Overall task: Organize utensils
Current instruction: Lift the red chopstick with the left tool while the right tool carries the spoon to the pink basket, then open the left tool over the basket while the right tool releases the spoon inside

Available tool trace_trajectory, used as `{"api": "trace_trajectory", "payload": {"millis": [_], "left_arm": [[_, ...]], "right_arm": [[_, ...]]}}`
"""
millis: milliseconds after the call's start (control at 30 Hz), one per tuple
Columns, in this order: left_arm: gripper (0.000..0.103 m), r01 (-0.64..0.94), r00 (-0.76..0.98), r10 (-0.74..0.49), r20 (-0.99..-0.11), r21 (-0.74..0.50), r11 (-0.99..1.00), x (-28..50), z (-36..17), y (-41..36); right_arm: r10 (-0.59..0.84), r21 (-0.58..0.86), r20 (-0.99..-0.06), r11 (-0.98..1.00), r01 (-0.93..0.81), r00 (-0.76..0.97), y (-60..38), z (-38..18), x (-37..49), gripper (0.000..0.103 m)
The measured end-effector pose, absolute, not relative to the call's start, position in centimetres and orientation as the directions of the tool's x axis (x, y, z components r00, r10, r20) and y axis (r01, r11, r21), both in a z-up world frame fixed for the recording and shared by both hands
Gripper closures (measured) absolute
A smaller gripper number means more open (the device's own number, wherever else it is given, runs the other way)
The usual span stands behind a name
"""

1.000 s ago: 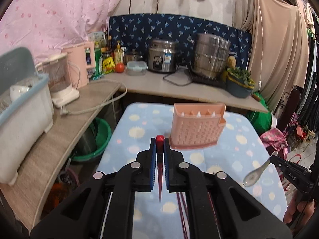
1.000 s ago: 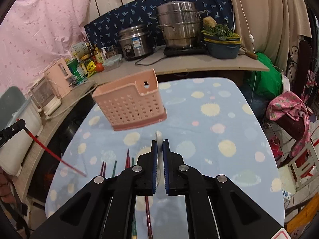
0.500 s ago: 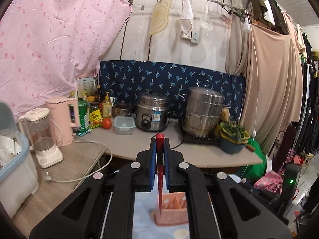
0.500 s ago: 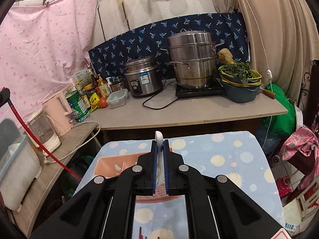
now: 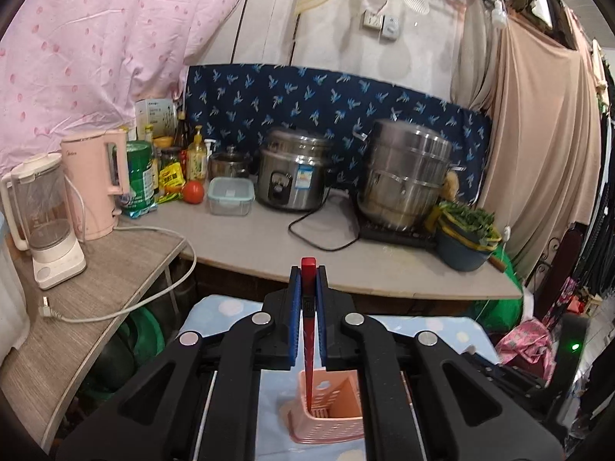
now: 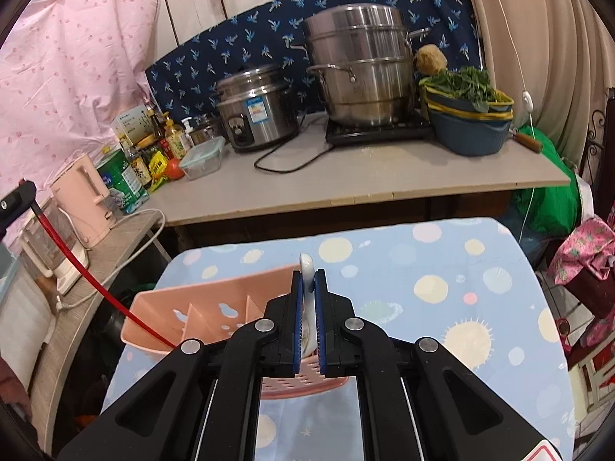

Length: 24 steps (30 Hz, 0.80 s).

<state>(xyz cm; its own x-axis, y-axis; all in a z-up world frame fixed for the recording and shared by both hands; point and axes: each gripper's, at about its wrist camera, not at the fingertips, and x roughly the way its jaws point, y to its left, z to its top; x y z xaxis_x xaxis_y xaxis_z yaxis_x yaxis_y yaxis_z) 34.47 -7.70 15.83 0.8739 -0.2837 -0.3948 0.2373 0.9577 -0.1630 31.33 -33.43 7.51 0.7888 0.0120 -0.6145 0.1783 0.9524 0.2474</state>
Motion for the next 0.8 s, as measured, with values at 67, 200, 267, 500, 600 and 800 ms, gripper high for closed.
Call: {"api": "trace_trajectory", "payload": {"millis": [67,200,267,500,600,800], "left_arm": [[0.095,0.228,0.871,-0.269,-0.411,-0.146,0.963,34.9,14.8,-7.7],[0.093,0.212,0.871,-0.236,-0.432,-0.105,0.972,35.5,13.6,-7.9],[0.092,0.204,0.872,-0.217,-0.439,-0.078,0.976,35.6,13.1,-8.2],[0.065,0.18,0.867,-0.207,-0.453,-0.103,0.978,35.2,12.5,-7.0],[0.057,0.174,0.863,-0.213,-0.459,-0.125,0.977,34.0,12.1,-5.9],[0.055,0.17,0.829,-0.217,-0.515,-0.137,0.976,31.4,9.1,-4.9]], "right_arm": [[0.025,0.254,-0.626,0.952,0.173,0.779,-33.3,6.7,31.5,0.096],[0.042,0.255,-0.644,0.953,0.163,0.764,-32.6,5.4,31.8,0.094],[0.041,0.256,-0.641,0.953,0.163,0.767,-32.4,5.2,31.7,0.091],[0.033,0.25,-0.629,0.955,0.161,0.777,-32.3,5.4,30.8,0.09],[0.024,0.246,-0.631,0.954,0.171,0.775,-32.7,5.2,29.9,0.09],[0.011,0.241,-0.657,0.95,0.197,0.754,-33.7,3.6,29.0,0.09]]}}
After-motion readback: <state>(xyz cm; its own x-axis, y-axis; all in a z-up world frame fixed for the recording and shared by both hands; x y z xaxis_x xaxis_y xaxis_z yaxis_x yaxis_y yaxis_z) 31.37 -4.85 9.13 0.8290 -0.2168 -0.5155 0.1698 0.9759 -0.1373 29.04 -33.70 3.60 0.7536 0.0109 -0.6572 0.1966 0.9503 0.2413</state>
